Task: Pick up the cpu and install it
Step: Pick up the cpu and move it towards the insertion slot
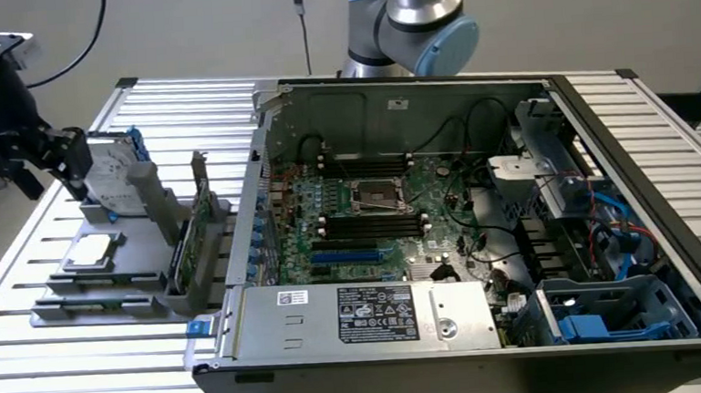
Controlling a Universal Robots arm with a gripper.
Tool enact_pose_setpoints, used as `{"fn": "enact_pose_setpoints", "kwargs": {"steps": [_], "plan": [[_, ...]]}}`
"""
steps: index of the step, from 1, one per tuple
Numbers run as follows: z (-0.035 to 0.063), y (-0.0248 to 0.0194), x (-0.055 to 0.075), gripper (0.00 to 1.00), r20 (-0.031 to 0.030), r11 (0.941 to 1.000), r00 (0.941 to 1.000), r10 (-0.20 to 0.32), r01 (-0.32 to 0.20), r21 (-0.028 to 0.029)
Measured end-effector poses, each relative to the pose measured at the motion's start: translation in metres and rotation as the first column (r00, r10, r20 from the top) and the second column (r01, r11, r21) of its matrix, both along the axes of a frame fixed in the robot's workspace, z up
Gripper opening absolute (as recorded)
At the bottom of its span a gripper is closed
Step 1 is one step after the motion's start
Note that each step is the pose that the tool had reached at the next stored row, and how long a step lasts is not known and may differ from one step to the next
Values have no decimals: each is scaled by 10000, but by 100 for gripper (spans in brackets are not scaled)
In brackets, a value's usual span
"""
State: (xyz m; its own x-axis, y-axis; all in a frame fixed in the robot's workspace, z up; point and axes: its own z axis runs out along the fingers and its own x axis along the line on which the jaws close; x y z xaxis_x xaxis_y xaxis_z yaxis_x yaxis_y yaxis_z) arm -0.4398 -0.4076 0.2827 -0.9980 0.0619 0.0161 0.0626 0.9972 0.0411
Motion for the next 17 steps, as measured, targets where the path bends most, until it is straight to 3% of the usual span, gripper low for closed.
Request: {"fn": "enact_pose_setpoints", "kwargs": {"steps": [17], "plan": [[-311,-154,0,62,4,9999,9999,120,-120,3]]}}
